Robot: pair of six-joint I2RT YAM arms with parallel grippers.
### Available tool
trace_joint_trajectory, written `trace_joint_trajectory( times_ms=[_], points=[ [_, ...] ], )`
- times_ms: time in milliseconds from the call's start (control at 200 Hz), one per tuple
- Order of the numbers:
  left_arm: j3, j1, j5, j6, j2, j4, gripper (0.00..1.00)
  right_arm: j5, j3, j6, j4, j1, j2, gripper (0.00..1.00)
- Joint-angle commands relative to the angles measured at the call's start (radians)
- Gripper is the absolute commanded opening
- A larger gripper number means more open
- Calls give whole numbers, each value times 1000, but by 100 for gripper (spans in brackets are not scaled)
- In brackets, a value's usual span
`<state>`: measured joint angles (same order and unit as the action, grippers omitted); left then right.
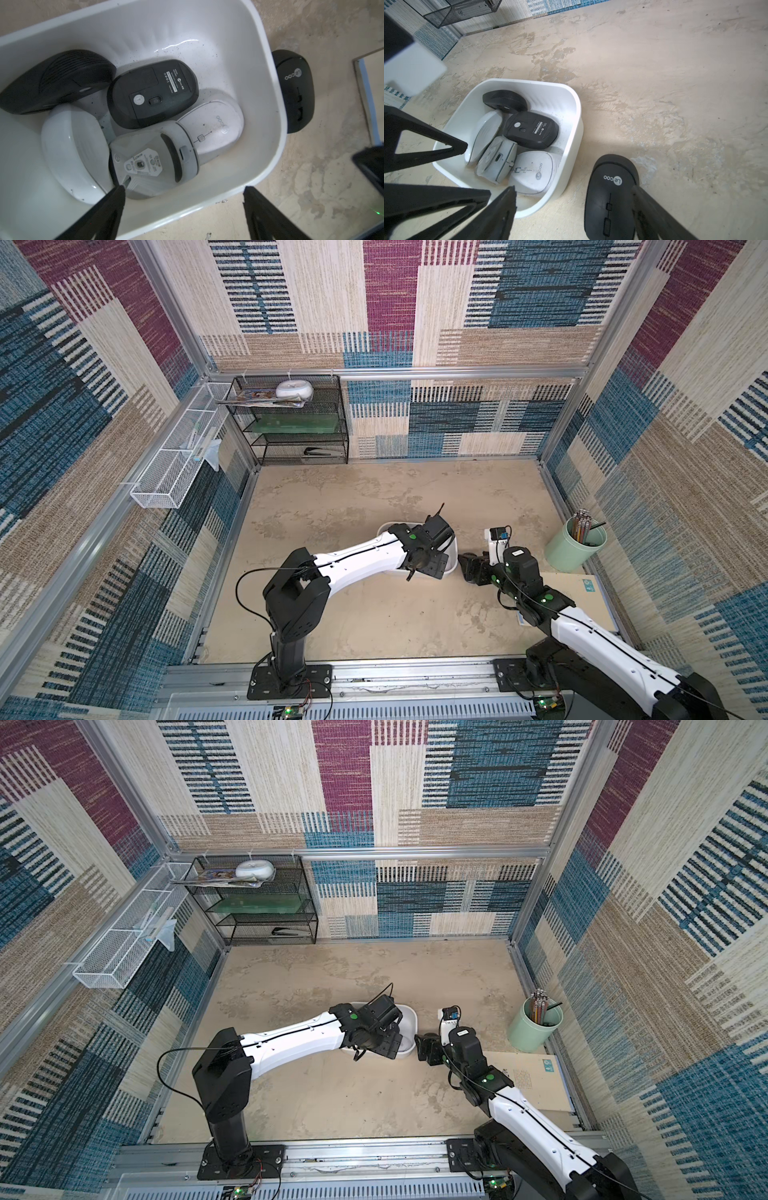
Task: Take out the mouse from the storage box
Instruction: Pick up the mouse from the storage box.
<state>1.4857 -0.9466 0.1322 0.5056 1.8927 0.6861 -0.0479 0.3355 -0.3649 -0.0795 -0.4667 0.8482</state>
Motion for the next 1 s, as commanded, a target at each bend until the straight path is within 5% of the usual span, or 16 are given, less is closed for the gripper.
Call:
trace_joint_trajectory(
  times_ms=[0, 661, 997],
  points=[
    [41, -1, 40, 9, 42, 67, 90, -30, -3, 6, -22, -5, -2, 89],
    [113, 34, 97, 31, 158, 162, 75, -44, -2, 4, -25, -15, 6, 89],
    [78, 38, 106, 35, 114, 130, 57, -47, 2, 6, -25, -19, 16, 89]
  ],
)
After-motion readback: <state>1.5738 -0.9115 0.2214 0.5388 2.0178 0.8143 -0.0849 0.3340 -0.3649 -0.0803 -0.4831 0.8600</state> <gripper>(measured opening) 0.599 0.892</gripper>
